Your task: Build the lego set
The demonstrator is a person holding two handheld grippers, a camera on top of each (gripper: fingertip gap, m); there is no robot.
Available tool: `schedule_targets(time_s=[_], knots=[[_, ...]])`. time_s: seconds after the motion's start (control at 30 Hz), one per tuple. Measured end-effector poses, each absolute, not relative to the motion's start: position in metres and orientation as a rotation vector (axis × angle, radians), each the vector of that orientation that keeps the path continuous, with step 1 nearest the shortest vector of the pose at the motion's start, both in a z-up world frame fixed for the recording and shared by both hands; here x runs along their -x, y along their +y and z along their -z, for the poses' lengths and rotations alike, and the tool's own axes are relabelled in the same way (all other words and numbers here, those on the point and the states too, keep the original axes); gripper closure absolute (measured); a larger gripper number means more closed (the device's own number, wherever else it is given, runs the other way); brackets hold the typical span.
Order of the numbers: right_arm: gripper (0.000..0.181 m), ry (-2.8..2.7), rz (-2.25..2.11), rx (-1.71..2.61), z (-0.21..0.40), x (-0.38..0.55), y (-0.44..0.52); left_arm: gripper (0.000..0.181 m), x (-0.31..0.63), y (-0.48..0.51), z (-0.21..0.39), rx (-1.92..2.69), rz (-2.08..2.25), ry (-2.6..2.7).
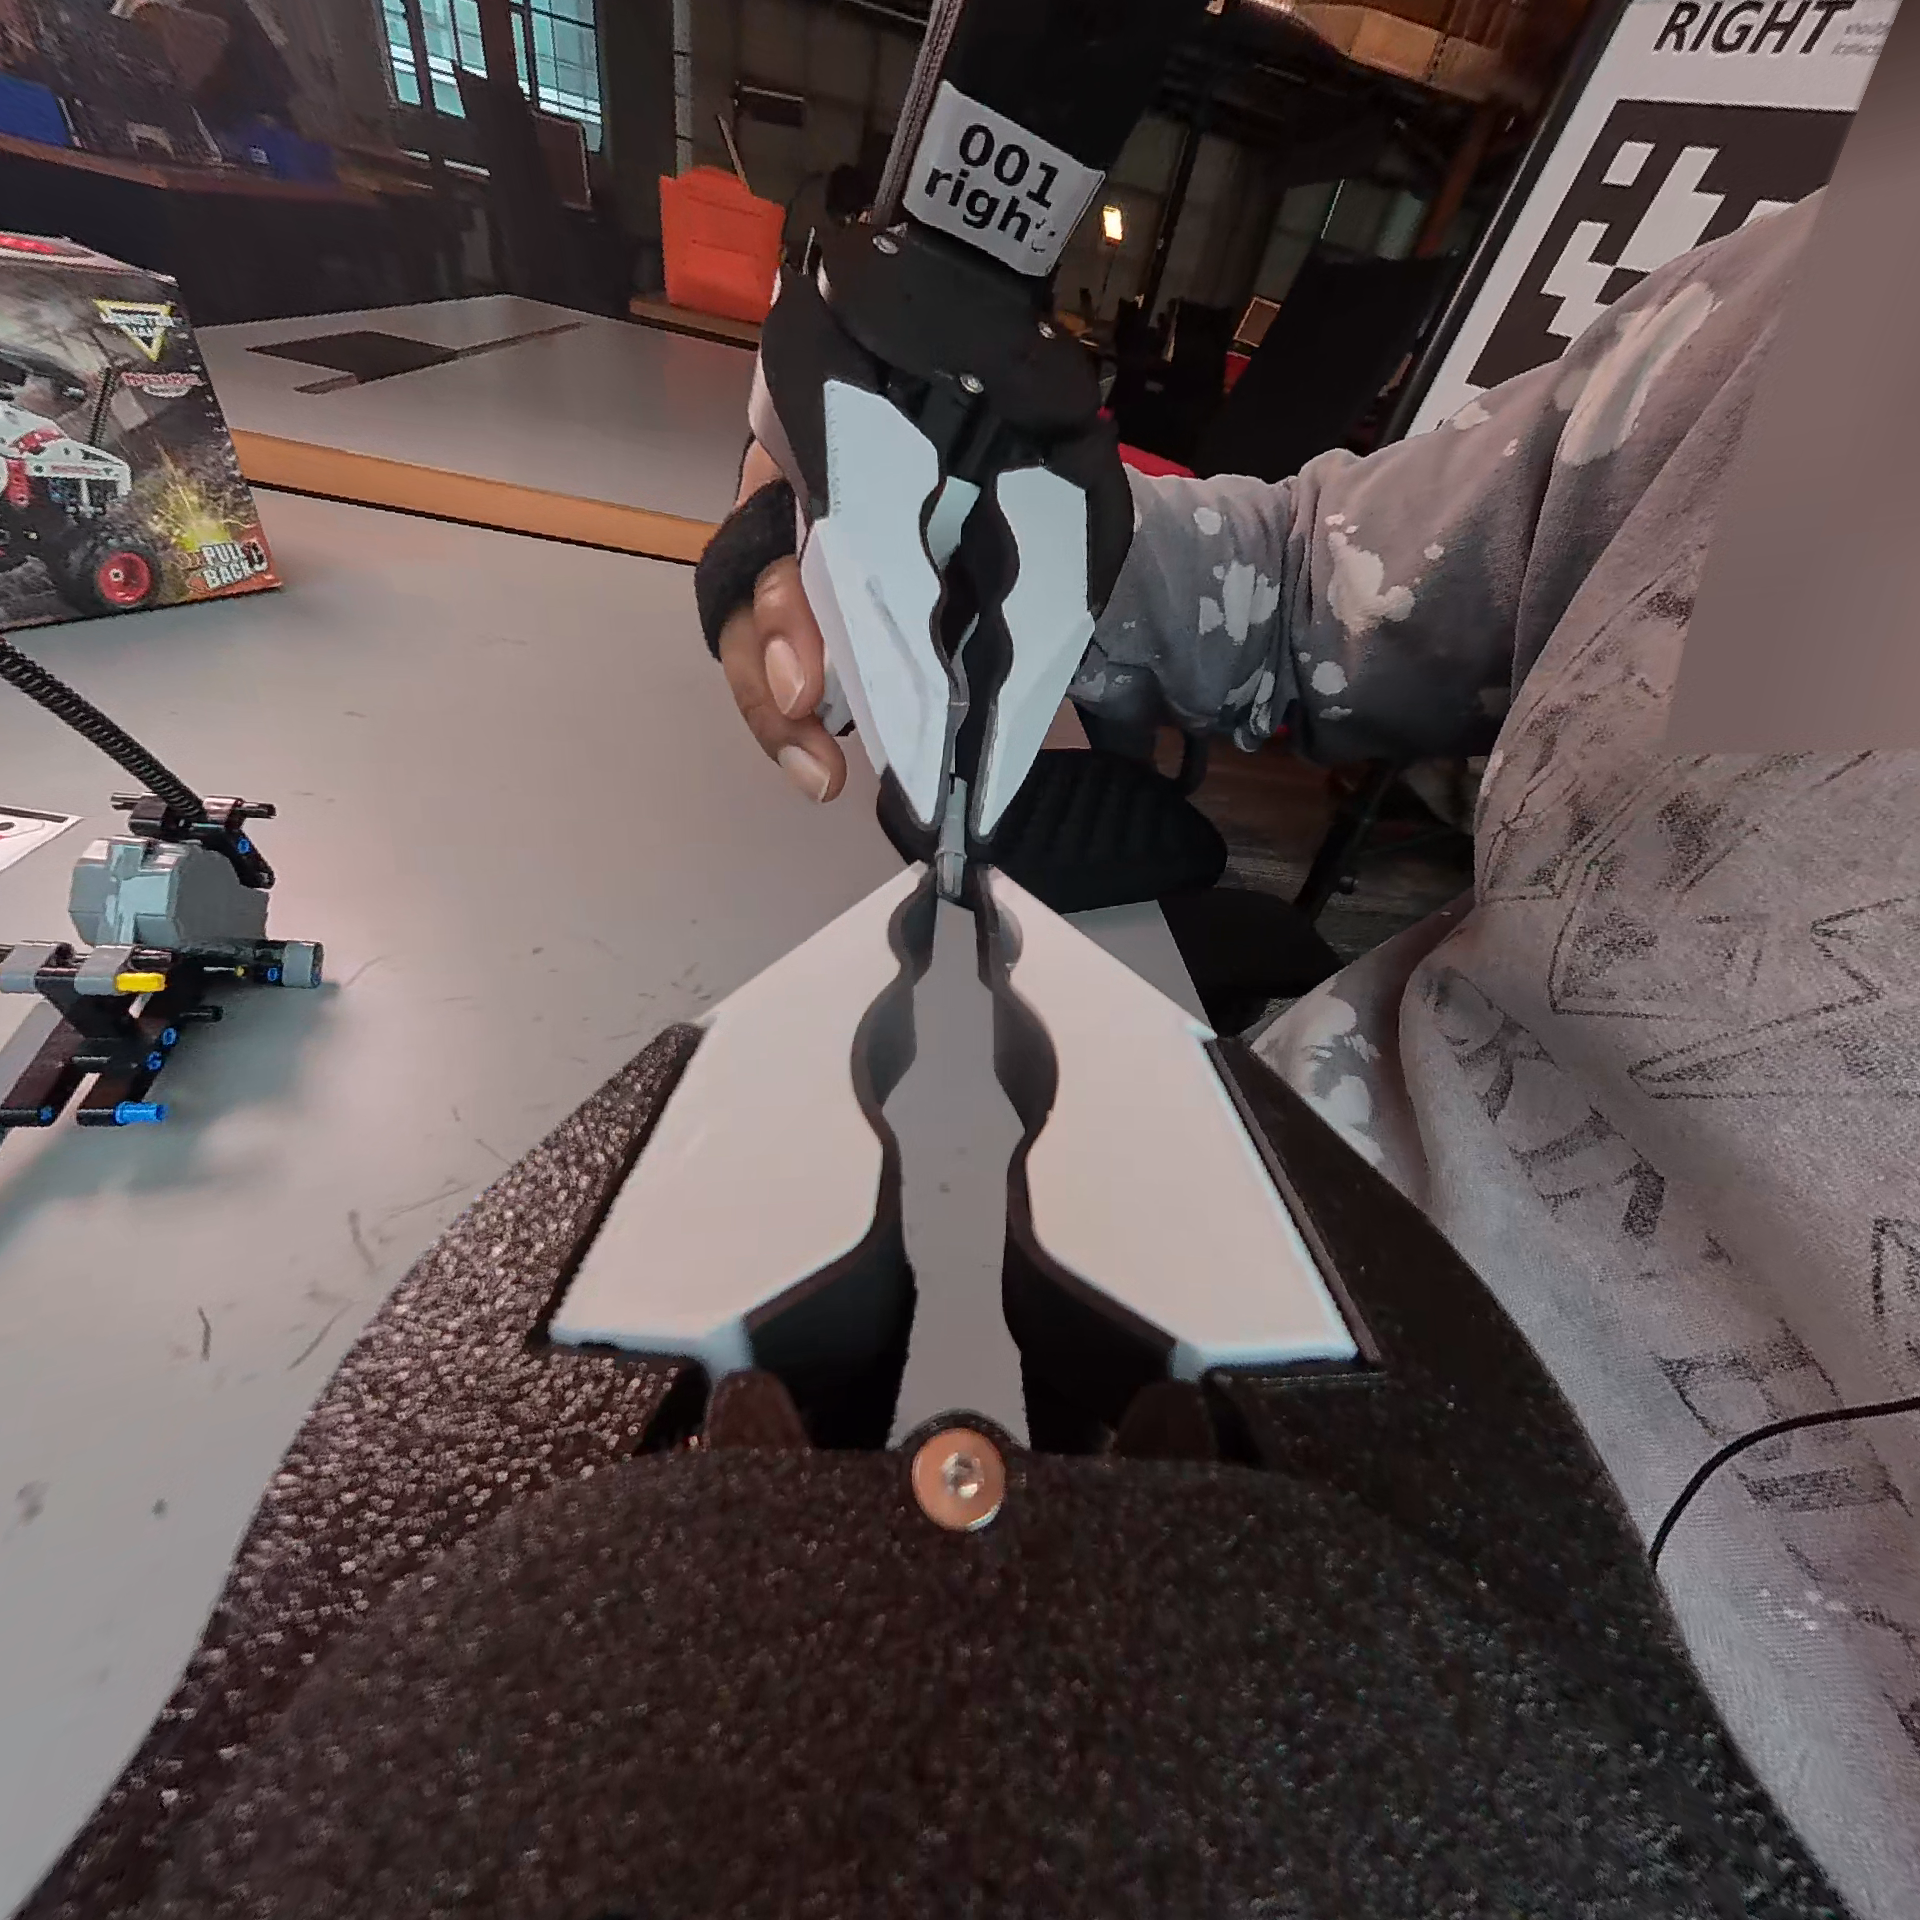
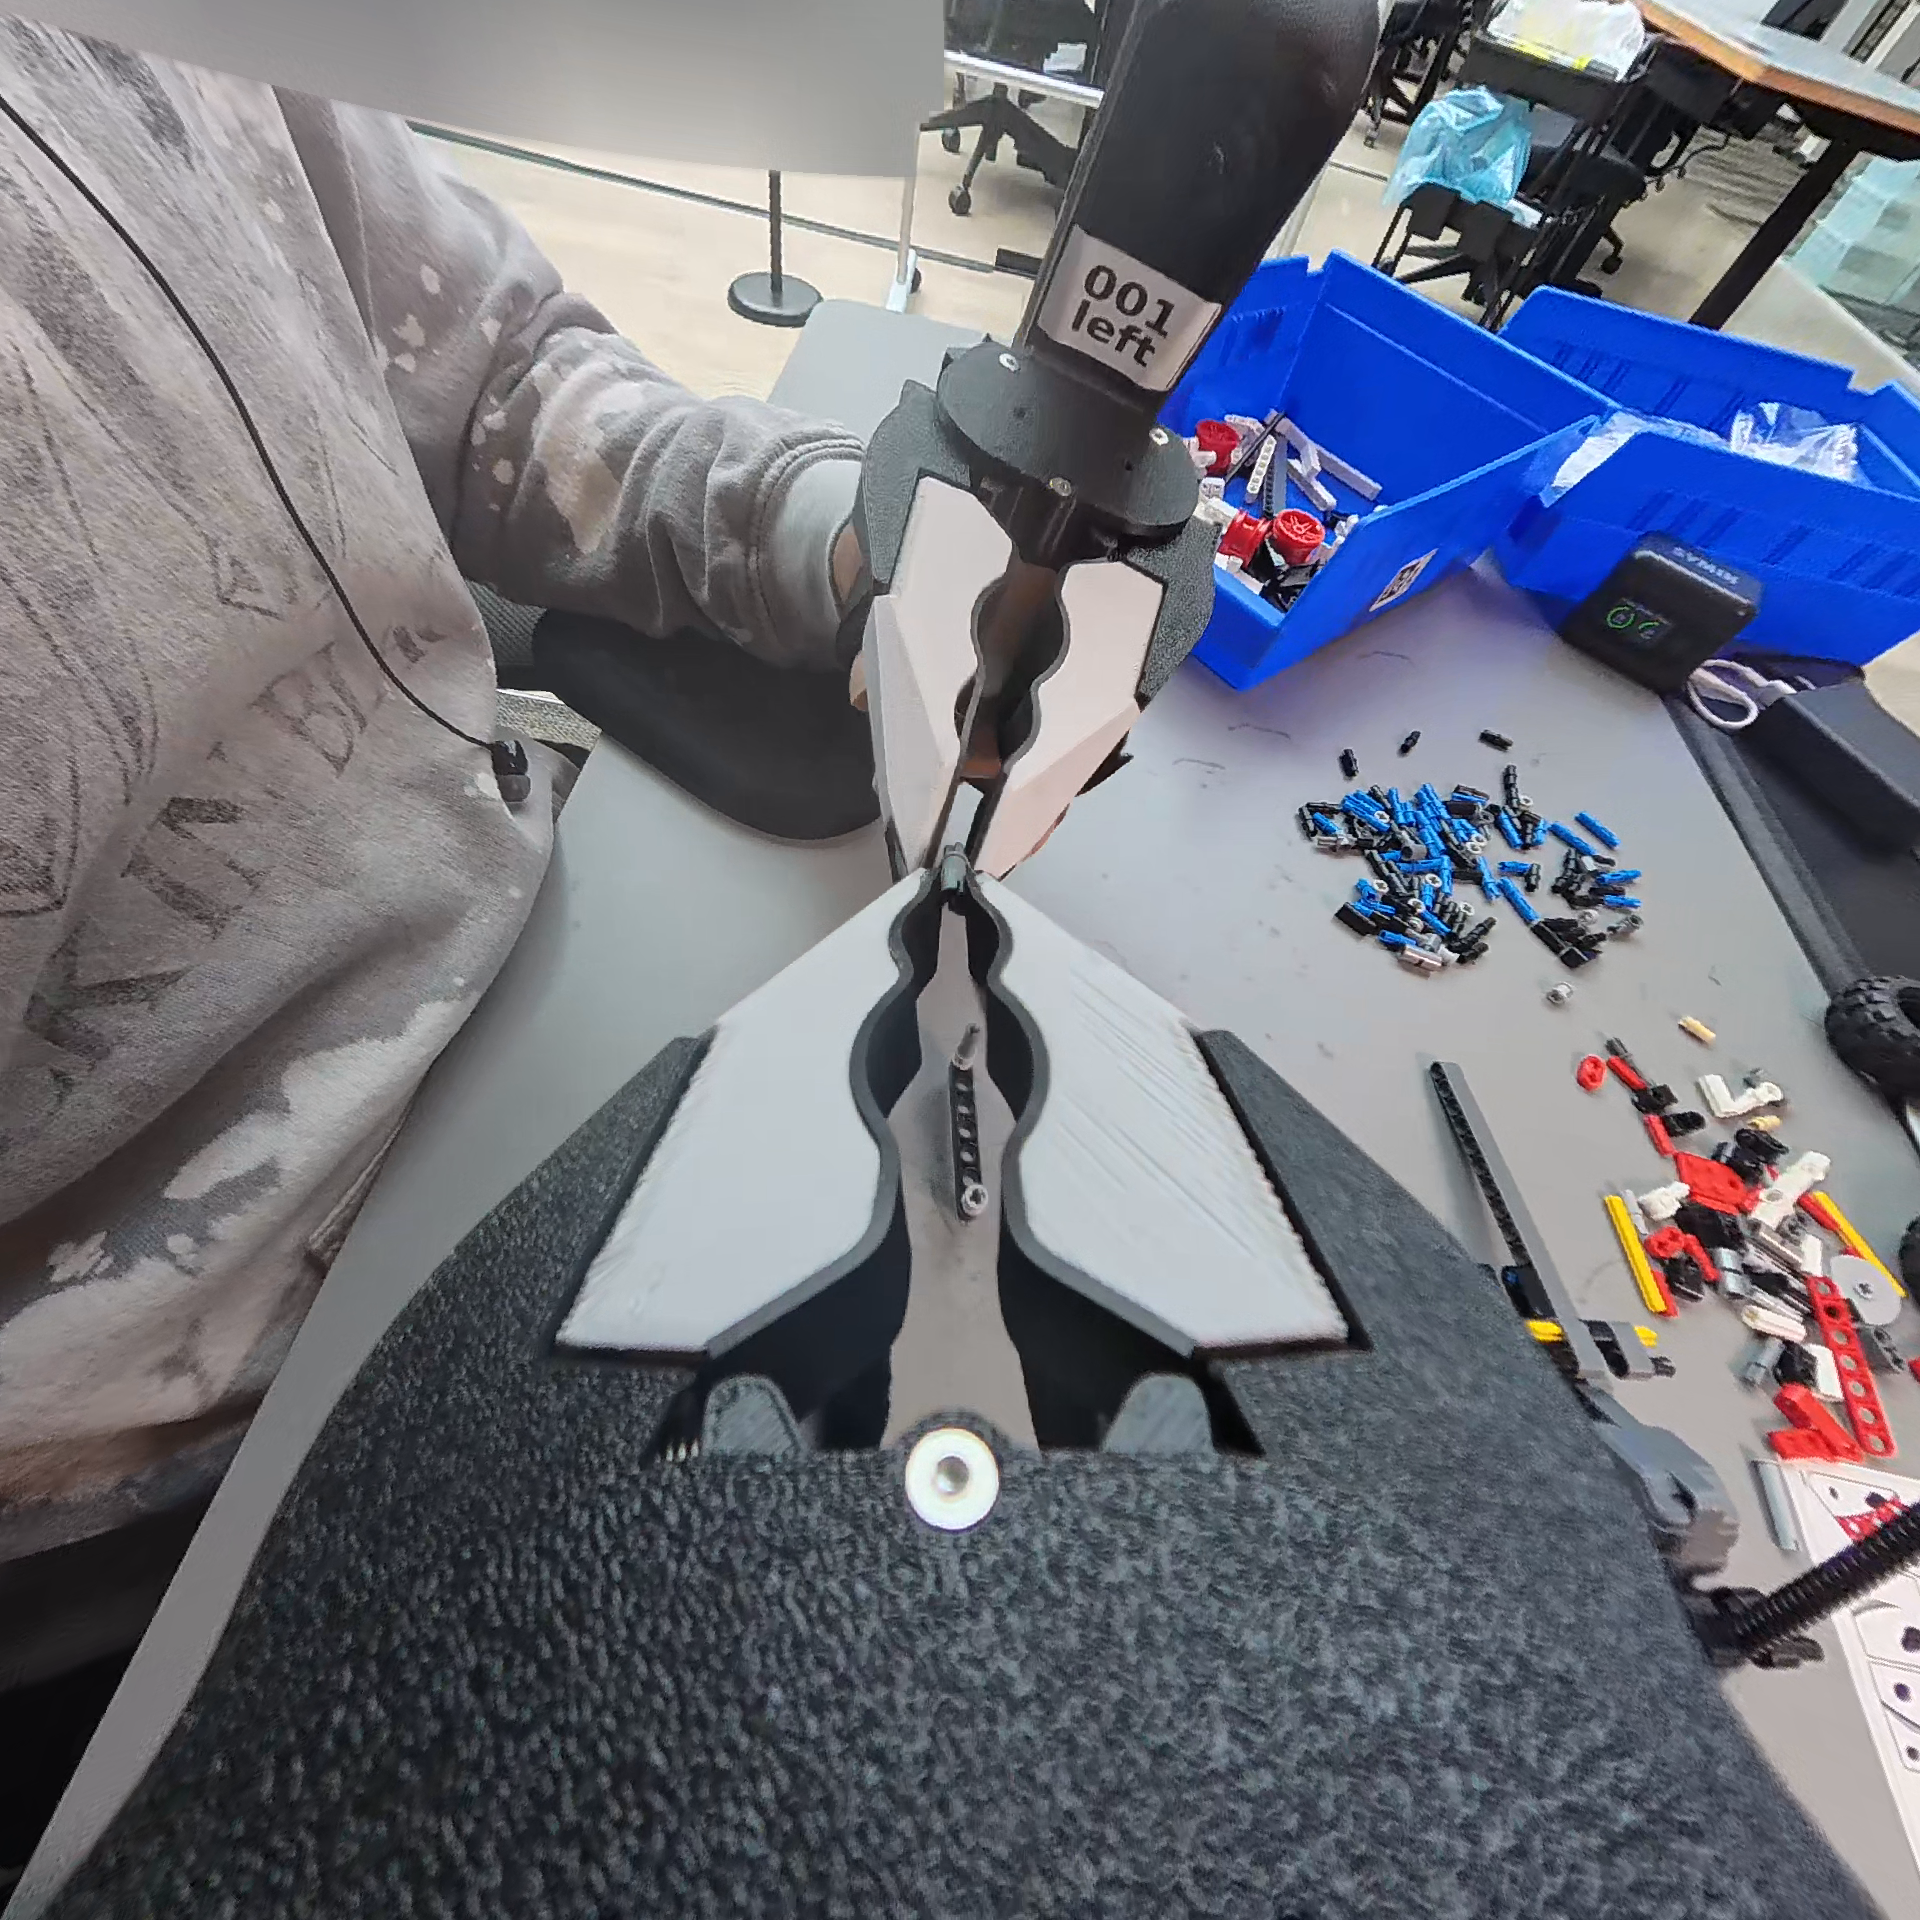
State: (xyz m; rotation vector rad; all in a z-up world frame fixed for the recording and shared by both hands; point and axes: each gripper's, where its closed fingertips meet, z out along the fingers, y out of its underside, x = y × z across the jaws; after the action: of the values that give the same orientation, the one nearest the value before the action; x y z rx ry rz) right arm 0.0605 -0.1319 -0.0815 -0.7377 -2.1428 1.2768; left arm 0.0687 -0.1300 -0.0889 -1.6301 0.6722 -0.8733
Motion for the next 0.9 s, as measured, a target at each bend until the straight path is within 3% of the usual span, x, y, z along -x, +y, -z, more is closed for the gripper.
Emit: schedule_targets(time_s=[0.9], knots=[[0.177,-2.121,-1.234,0.840,0.0869,-0.0619,-0.1314,0.177,-0.0696,-0.1265,0.0924,1.639,0.595,0.752]])
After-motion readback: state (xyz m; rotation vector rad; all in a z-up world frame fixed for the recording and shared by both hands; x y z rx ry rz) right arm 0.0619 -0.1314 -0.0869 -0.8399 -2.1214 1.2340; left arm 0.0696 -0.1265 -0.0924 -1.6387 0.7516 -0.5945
